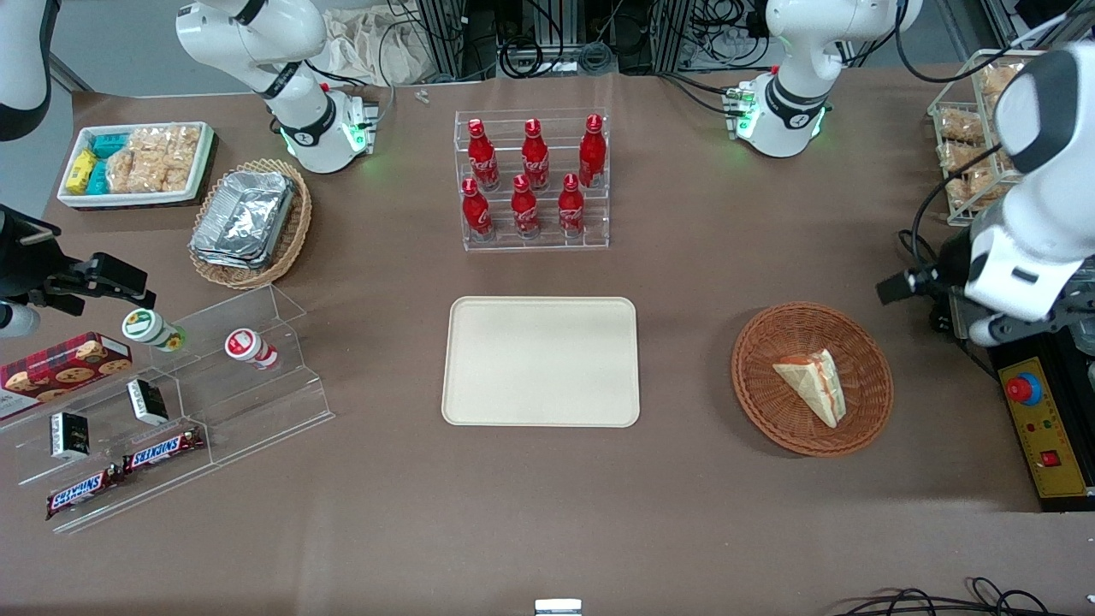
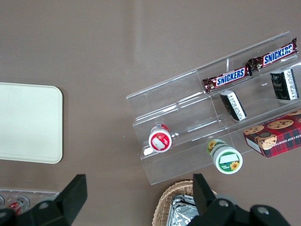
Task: Place sandwich from basket to tray
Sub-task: 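Move the left gripper down over the wrapped sandwich in the wicker basket, then close the left gripper on the sandwich and lift it from the basket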
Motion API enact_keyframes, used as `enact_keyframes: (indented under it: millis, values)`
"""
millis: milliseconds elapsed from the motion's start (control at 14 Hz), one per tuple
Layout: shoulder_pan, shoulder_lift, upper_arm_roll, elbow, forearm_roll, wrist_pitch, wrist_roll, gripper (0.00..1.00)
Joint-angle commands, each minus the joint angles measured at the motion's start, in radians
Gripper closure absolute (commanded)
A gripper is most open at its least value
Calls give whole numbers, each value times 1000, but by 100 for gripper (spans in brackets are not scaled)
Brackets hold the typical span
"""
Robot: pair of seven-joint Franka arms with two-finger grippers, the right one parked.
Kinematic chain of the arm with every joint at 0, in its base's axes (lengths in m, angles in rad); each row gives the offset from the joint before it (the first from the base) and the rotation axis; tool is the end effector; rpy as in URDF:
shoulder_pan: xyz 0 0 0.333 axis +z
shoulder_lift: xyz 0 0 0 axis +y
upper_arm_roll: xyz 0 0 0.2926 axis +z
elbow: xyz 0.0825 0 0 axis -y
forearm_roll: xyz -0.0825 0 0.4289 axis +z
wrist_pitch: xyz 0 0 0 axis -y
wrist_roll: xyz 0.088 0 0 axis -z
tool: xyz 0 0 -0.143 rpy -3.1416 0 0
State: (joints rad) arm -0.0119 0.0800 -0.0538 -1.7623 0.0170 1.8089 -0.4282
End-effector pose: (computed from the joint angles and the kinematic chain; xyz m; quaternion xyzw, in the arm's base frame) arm 0.6229 -0.0384 0.4367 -0.9838 -0.1782 0.0146 0.0100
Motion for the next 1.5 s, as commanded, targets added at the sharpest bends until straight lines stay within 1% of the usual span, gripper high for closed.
enact_keyframes:
  millis: [0,143,286,500,643,714,786,857,1071,1214,1286,1429]
  values:
    - [1,24,-8,-112,0,143,-174,0]
    - [-3,70,-9,-182,0,281,-222,0]
    - [-3,118,-9,-245,0,406,-233,0]
    - [-5,216,-9,-301,1,580,-251,0]
    - [-10,262,-9,-319,3,656,-293,1]
    - [-10,274,-9,-319,4,665,-303,14]
    - [-10,285,-9,-315,6,667,-307,64]
    - [-10,293,-9,-309,14,665,-307,100]
    - [-10,281,-9,-299,15,665,-305,100]
    - [-10,223,-11,-295,15,636,-302,100]
    - [-10,175,-14,-292,14,576,-293,100]
    - [-10,94,-27,-234,12,361,-230,100]
